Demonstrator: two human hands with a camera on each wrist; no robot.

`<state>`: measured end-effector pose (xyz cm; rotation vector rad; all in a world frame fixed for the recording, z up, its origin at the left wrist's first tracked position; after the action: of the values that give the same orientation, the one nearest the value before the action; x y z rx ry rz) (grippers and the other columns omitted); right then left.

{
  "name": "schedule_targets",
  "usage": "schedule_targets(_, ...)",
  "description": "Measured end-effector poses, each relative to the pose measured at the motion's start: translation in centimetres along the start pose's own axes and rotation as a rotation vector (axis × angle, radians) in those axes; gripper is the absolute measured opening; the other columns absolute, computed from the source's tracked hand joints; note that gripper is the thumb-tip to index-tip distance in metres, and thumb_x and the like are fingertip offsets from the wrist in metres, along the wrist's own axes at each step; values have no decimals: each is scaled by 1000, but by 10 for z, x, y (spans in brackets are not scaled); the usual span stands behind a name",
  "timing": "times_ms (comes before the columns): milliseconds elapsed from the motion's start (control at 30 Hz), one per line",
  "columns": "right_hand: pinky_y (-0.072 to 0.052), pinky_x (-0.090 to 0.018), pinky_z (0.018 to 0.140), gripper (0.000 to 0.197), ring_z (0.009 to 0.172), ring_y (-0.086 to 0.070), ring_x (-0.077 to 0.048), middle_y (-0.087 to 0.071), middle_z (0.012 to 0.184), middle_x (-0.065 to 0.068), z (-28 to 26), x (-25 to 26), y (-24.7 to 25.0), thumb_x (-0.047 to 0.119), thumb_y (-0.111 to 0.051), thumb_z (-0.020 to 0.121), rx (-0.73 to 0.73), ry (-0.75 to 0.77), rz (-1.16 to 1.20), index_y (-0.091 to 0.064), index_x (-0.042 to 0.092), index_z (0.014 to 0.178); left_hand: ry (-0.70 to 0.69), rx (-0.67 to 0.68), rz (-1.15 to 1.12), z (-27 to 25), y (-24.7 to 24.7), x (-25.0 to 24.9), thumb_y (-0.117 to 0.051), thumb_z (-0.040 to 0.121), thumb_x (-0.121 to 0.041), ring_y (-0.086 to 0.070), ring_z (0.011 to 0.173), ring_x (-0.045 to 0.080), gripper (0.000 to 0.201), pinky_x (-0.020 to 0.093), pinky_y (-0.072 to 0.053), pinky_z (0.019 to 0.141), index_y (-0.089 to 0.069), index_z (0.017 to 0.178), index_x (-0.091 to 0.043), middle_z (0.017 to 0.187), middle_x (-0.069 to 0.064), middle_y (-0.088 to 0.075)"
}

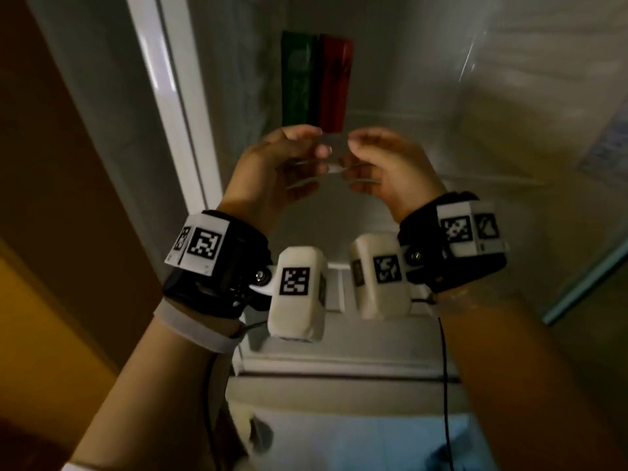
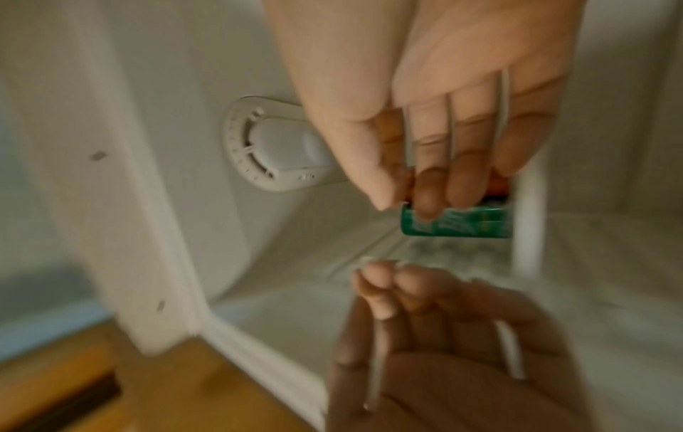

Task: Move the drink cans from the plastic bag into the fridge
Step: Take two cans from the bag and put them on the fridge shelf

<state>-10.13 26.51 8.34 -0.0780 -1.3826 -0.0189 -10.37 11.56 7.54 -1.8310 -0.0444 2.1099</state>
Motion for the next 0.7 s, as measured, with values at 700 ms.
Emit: schedule_targets(700,-50,-17,60,9,65,-61,-7,-64,74,-1,-391,-93,-82,15,-55,87,403,9,-58,-56,20,80,-40,-613,18,-477,35,80,-57,75,-20,-58,60,5,6,18,-44,56,-61,78,-23,70,-11,-66)
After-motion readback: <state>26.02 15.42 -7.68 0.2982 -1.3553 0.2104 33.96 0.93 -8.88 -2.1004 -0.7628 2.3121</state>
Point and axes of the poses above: each hand's wrist, its own z-axis towards the middle knuckle, its own y-axis out of the back of the hand, x = y × z, the point moved 1 cm from there along z, towards the middle knuckle
